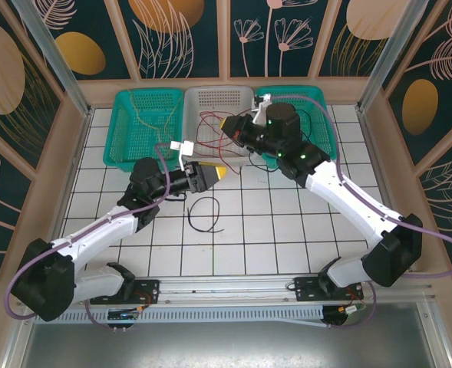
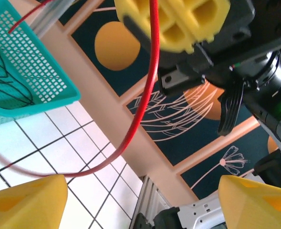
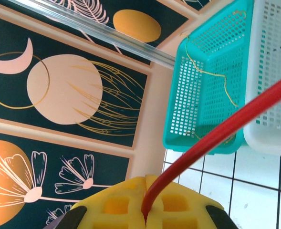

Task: Untangle the cables

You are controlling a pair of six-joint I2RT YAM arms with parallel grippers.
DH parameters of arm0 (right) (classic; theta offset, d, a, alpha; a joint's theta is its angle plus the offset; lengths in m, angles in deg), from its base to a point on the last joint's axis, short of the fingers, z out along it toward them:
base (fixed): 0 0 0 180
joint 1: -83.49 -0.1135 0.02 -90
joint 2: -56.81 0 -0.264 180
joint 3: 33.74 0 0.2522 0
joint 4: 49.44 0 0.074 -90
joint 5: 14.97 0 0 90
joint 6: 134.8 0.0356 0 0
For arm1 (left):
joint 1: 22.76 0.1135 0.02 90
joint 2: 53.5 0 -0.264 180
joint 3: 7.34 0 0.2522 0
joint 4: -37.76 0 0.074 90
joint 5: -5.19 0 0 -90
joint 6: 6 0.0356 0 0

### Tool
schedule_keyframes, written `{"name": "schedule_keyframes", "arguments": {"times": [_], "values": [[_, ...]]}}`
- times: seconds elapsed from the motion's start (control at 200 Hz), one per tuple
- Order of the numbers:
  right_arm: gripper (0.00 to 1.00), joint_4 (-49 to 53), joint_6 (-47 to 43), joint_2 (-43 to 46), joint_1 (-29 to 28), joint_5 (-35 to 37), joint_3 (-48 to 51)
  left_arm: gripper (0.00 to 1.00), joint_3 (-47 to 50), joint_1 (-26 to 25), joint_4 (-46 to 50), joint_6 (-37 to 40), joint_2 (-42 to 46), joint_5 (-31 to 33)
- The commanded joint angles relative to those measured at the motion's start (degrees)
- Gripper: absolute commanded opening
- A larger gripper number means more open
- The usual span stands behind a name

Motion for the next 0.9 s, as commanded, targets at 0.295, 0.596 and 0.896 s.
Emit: {"name": "schedule_keyframes", "arguments": {"times": [0.295, 0.596, 0.896], "values": [[0.0, 0.29, -2.48, 1.74, 0.43, 0.01, -5.07, 0.8, -2.1, -1.54, -7.69, 8.74, -1.25, 13.74], [0.0, -4.04, -0.82, 1.86, 0.53, -0.41, -4.19, 0.65, -1.42, -3.67, -12.31, 8.99, -5.2, 22.21], [0.0, -0.29, -4.77, -0.07, 0.42, 1.15, -7.51, 0.23, -8.52, -4.58, -2.53, 12.29, -10.59, 23.77]]}}
